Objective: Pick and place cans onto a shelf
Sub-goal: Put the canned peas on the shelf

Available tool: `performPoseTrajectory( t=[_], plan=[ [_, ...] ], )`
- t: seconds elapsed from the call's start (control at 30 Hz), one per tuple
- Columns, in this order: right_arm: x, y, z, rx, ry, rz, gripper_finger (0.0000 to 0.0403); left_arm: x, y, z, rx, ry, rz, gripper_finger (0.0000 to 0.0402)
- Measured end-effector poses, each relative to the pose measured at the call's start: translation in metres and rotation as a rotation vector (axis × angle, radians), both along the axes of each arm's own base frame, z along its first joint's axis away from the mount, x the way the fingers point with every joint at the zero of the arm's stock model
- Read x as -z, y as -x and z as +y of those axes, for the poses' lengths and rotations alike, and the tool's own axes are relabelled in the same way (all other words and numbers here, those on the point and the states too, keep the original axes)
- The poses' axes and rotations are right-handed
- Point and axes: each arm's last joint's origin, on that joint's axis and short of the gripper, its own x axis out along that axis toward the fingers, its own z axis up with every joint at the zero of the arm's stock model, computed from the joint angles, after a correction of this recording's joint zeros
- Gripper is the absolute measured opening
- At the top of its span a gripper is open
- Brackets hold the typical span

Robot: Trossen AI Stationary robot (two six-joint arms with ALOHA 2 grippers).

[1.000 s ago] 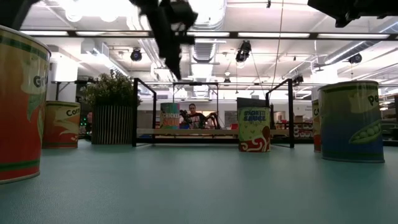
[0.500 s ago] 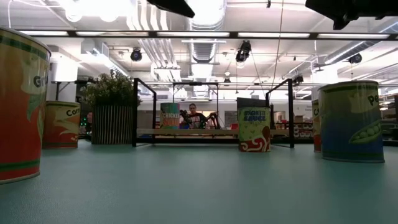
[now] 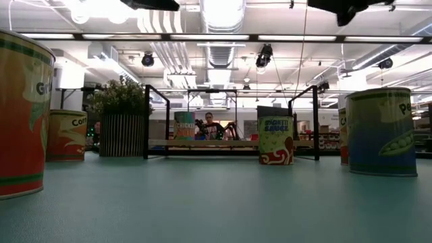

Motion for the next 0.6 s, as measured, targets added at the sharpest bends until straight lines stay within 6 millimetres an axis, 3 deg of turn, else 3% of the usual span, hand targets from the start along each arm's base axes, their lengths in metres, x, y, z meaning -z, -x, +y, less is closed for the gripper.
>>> performPoseTrajectory(
  t=[0.27,0.6],
  plan=[
    [-0.009,-0.022,0.02,-0.086,-0.178,0.296,0.0009,-0.005,0.025,0.005,-0.003,0.025,-0.097,0.0],
    [-0.005,-0.031,0.069,-0.047,-0.294,0.637,0.0009,-0.003,0.028,0.006,-0.005,0.04,-0.101,0.0]
  ],
)
